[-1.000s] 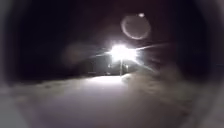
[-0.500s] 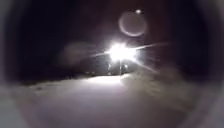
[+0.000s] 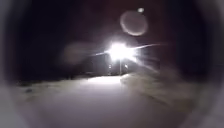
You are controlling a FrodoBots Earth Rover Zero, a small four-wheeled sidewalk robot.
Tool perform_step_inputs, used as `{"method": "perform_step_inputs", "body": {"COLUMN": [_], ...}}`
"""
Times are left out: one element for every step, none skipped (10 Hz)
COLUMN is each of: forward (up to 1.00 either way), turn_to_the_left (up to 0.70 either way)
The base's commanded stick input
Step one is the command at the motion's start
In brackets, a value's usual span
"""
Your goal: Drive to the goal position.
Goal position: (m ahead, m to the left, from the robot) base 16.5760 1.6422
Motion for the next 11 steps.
{"method": "perform_step_inputs", "body": {"forward": [1.00, 1.00, 1.00, 1.00, 1.00, 1.00, 1.00, 1.00, 1.00, 1.00, 1.00], "turn_to_the_left": [0.21, 0.22, 0.18, 0.14, 0.10, 0.06, 0.03, 0.04, 0.05, 0.05, 0.05]}}
